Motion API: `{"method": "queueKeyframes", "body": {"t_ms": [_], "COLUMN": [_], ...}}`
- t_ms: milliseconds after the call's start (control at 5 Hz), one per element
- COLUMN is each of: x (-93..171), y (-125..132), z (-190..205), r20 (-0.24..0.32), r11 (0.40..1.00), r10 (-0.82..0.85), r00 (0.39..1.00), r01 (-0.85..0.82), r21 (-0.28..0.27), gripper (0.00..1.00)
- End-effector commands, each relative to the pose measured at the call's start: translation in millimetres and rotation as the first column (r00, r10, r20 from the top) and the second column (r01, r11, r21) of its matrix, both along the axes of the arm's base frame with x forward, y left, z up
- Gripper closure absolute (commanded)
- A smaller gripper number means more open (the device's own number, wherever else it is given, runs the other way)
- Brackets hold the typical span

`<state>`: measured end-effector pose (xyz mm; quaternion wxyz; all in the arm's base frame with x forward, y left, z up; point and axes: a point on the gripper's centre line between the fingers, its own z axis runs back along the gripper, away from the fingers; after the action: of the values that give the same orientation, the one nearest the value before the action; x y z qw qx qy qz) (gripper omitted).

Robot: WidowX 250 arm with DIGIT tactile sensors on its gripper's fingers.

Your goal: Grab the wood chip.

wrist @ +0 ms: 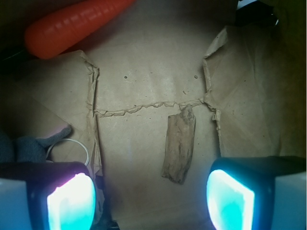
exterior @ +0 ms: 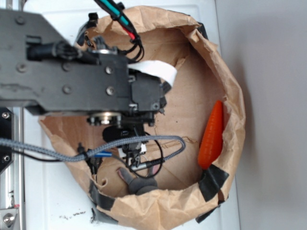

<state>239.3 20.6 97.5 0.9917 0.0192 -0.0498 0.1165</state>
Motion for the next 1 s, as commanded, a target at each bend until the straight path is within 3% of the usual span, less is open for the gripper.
{"method": "queueKeyframes", "body": {"t_ms": [0, 400, 800], "x": [13.4, 37.7, 39.1], "y": [18.6, 39.1, 49.4], "z": [-19.3, -61.3, -97.0], "r20": [0.018, 0.011, 0.009], "r11": [0.999, 0.999, 0.998], "r10": [-0.007, 0.003, 0.039], "r00": [1.0, 1.0, 0.999], "r01": [0.008, -0.003, -0.04], "r21": [-0.042, -0.039, 0.058], "gripper": [0.0, 0.0, 0.0]}}
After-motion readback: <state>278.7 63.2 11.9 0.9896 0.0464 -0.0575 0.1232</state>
